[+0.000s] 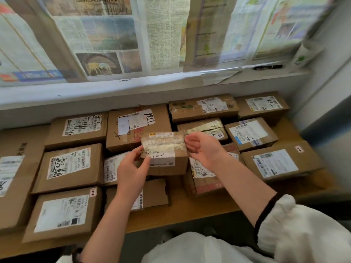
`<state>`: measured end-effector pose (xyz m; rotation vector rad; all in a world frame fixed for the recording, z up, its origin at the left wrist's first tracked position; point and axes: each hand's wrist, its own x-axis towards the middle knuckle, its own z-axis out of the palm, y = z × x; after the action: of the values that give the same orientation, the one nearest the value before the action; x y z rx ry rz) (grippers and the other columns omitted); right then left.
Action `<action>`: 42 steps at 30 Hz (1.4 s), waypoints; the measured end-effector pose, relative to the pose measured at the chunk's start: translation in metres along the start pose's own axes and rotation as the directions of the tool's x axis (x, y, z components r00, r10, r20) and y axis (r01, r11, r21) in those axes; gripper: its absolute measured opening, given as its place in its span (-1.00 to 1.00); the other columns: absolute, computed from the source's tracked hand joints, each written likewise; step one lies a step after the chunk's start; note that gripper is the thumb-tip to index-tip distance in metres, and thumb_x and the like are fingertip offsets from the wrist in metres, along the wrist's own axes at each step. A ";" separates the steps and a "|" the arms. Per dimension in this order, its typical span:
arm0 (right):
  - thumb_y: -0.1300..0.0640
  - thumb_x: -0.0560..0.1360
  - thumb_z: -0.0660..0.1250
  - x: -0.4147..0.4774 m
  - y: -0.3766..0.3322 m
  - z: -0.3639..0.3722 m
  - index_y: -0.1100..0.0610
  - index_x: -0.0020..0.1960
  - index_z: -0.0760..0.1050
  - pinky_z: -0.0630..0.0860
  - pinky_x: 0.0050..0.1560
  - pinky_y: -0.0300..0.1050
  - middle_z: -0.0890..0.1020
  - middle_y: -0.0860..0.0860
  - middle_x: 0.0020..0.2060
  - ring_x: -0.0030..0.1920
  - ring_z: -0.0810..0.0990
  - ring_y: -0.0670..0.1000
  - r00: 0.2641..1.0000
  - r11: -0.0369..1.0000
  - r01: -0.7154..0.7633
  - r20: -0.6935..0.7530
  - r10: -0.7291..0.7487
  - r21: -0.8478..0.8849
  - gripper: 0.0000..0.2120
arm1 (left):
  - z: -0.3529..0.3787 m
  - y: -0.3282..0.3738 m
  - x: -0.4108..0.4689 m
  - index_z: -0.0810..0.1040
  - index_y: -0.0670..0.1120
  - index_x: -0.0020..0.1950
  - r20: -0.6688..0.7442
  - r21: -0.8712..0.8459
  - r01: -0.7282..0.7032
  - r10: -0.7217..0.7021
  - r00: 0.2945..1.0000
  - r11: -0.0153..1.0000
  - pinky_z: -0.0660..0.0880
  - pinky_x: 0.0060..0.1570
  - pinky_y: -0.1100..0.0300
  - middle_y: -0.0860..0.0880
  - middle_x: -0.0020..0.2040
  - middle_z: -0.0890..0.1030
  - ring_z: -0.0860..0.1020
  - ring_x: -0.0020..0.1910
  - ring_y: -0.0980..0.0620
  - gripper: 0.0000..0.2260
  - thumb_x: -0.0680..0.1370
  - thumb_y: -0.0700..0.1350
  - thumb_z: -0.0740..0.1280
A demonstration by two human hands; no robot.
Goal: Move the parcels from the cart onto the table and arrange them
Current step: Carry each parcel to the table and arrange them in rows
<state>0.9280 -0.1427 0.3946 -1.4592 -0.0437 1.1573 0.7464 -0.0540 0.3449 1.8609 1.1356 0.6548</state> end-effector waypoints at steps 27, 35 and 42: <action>0.15 0.58 0.19 0.043 -0.158 -0.378 0.12 -0.02 0.53 0.48 -0.22 -0.22 0.64 -0.07 -0.19 -0.20 0.60 -0.15 0.870 0.943 0.305 -0.363 -0.334 -0.136 -0.85 | 0.368 0.227 0.019 0.41 0.02 0.36 0.512 -0.181 0.025 0.073 0.856 0.983 0.40 -0.11 0.41 0.07 0.21 0.53 0.48 0.15 0.16 -0.65 0.57 -0.07 0.29; 0.11 0.55 0.20 0.110 -0.112 -0.388 0.16 -0.14 0.55 0.48 -0.49 -0.31 0.66 -0.03 -0.38 -0.37 0.66 -0.09 0.924 0.958 0.199 -0.287 -0.253 -0.206 -0.79 | 0.396 0.184 0.021 0.26 0.08 0.47 0.489 0.214 -0.085 -0.031 0.871 0.973 0.18 0.41 0.00 -0.08 0.49 0.25 0.13 0.50 -0.04 -0.52 0.57 -0.02 0.27; -0.04 0.54 0.17 0.127 -0.083 -0.395 0.09 -0.04 0.57 0.52 -0.19 -0.11 0.70 -0.03 -0.20 -0.16 0.69 -0.05 0.952 0.964 0.156 -0.229 -0.205 -0.216 -0.73 | 0.399 0.172 0.027 0.26 0.07 0.48 0.504 0.361 -0.203 -0.007 0.864 0.910 0.12 0.43 0.01 -0.09 0.50 0.24 0.08 0.51 -0.06 -0.49 0.54 -0.01 0.30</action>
<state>1.2954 -0.3289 0.2998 -1.7286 -0.1173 0.8306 1.1427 -0.2247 0.2885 2.2750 0.8700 -0.0384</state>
